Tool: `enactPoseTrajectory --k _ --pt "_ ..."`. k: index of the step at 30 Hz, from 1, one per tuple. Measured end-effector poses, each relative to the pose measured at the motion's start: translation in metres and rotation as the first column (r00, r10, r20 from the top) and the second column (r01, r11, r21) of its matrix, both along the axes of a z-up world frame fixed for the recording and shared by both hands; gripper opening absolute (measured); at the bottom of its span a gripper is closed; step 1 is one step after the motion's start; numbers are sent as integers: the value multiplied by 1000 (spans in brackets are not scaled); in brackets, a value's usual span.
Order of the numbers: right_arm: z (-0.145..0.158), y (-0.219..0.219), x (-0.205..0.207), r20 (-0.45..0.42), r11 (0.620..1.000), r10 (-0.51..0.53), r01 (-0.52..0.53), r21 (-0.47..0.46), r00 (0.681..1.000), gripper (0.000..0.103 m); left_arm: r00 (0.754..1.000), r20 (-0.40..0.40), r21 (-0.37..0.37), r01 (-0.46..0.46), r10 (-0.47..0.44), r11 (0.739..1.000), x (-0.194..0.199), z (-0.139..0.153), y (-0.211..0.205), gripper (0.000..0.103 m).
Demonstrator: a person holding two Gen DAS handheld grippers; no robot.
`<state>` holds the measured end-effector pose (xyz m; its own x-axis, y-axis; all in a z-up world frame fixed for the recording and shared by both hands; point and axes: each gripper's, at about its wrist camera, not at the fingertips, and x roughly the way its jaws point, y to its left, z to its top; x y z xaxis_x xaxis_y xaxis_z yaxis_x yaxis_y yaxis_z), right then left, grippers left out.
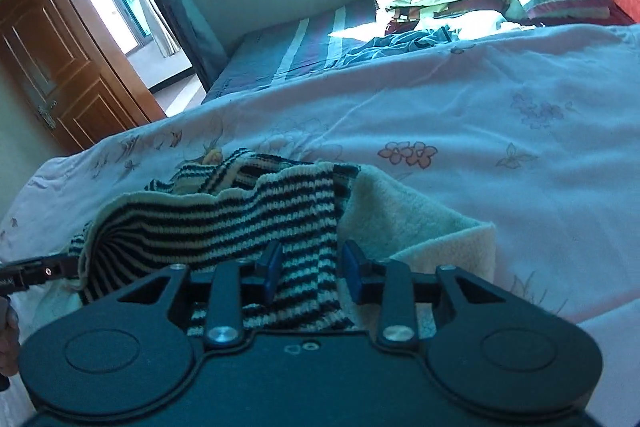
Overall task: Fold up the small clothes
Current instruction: 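Carry the striped hem over the sweater body with both grippers and lay it down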
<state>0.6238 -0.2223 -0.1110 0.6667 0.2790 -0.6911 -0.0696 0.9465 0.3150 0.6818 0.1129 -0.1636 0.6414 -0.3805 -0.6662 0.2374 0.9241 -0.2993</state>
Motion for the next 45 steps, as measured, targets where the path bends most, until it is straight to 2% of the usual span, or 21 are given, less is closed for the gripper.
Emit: enactPoseTrajectory --k 1,3,4,9,13,15,18,19,20,22,25,27,29,31,33,35,36,39,40,41,45 --pt "0 2 0 4 1000 3 -3 -12 1000 34 1000 10 -16 -23 23 1000 -2 3 3 63" --pt "2 1 -1 3 1000 -1 1 -4 1000 33 999 39 -159 -16 22 987 -4 8 18 63" --pt "4 0 -2 6 1000 -8 8 2 1000 32 998 56 -172 -15 25 985 -6 11 22 63" --pt "7 -9 -4 7 1000 -11 11 21 1000 38 996 47 -31 83 -82 996 -12 13 21 63" --pt "1 -3 4 -14 1000 6 -6 2 1000 36 985 14 99 170 -172 981 -2 4 -5 63" --pt "1 2 5 -5 1000 11 -11 -26 1000 33 983 20 107 179 -182 978 3 3 -13 63" --pt "1 9 5 15 995 21 -20 -98 1000 19 989 13 45 147 -148 988 15 -1 -19 63" --pt "2 10 5 22 995 27 -25 -102 999 10 991 12 23 129 -130 991 18 -2 -19 47" --pt "3 9 5 33 995 34 -31 -96 999 7 994 -5 1 106 -106 994 22 -4 -19 19" --pt "7 8 1 66 994 26 -19 -109 997 7 1000 -14 -92 16 -17 996 25 -6 -5 16" --pt "16 5 -8 128 995 0 13 -102 992 6 996 33 -157 -76 82 985 15 -1 17 16" --pt "17 2 -10 141 994 -18 32 -101 990 7 991 51 -158 -113 123 981 7 2 26 30" --pt "13 -1 -8 111 996 -13 22 -81 994 16 983 110 -164 -129 148 978 -3 8 35 86" --pt "11 -3 -7 90 998 -14 19 -55 996 26 977 155 -157 -121 146 980 -10 14 41 87" --pt "9 -3 -6 71 999 -8 11 -44 997 27 985 147 -136 -71 91 988 -8 17 39 86" --pt "5 2 -3 52 998 -2 6 -69 999 26 991 132 -19 9 -6 1000 -2 16 22 64" --pt "2 5 -1 44 996 0 4 -84 999 26 993 108 34 47 -50 998 3 13 12 60" --pt "1 14 1 47 991 6 1 -135 999 20 986 26 166 156 -163 974 13 1 -18 37" --pt "2 17 1 53 988 13 -5 -155 999 13 983 37 201 171 -182 965 11 0 -26 31" --pt "2 20 0 69 984 25 -13 -179 997 7 980 46 212 181 -194 960 9 1 -29 9" --pt "10 27 -7 129 969 35 -2 -246 991 6 982 116 193 127 -151 973 -10 10 -21 7"
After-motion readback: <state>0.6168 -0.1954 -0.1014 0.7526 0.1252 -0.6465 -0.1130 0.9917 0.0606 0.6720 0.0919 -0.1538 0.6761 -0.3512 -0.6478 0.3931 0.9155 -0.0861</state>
